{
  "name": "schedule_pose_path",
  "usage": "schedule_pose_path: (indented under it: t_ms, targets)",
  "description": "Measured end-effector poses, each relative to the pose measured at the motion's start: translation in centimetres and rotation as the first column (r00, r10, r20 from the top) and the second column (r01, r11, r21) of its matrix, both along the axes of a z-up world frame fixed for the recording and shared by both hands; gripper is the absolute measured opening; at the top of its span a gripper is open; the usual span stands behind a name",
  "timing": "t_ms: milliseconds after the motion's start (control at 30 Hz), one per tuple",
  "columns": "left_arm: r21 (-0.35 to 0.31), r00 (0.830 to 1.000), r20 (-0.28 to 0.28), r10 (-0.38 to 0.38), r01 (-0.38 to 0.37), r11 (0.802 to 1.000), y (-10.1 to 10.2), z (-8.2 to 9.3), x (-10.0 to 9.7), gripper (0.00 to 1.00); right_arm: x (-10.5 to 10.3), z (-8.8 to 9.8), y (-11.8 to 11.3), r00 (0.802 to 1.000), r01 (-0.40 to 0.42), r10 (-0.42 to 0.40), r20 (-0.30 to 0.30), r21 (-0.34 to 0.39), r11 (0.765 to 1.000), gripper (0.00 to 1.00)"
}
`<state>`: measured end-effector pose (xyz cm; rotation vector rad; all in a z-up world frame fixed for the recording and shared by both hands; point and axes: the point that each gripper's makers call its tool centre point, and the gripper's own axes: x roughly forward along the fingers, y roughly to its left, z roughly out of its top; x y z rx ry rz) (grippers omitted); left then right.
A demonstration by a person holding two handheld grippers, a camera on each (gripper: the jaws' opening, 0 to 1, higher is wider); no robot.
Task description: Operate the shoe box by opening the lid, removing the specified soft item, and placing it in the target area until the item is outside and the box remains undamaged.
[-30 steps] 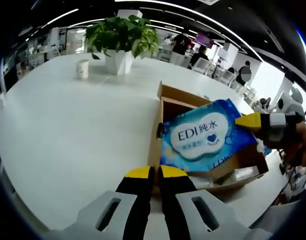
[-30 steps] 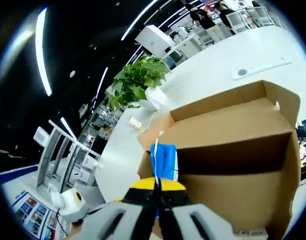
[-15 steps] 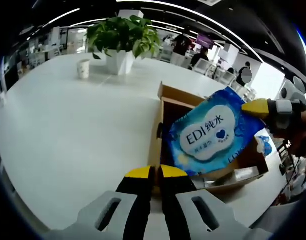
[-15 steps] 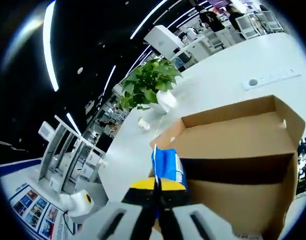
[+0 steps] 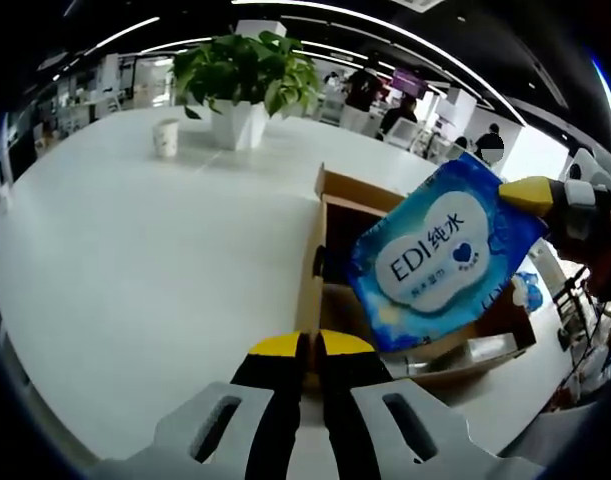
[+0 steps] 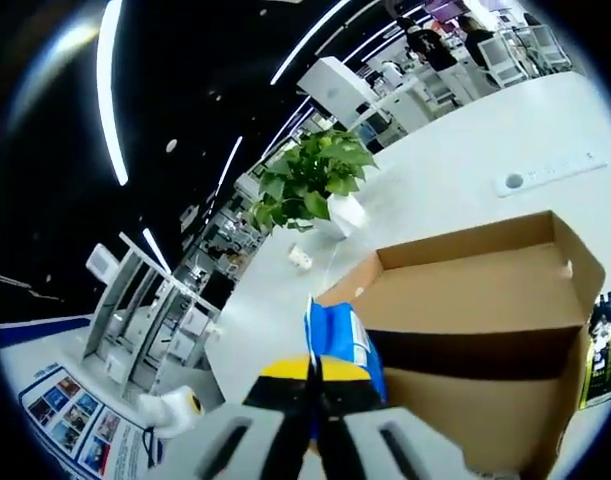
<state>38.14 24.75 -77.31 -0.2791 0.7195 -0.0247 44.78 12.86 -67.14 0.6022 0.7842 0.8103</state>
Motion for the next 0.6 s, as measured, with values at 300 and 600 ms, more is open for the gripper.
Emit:
schedule_pose_path:
  t_ms: [300, 600]
  targets:
    - [0.001, 1.0, 0.003, 0.0, 0.0, 1.0, -0.1, 0.0, -0.1, 0.03, -0.4, 1.3, -0.3, 1.0, -0.01, 0.01, 0.024, 0.001, 1.0, 0.0]
    - [-0.001, 1.0, 0.001, 0.0, 0.0, 1.0, -0.1, 0.0, -0.2, 0.03, -0.5, 3.3, -1.5, 0.999, 0.001, -0.003, 0.042, 0.039, 0.999, 0.0]
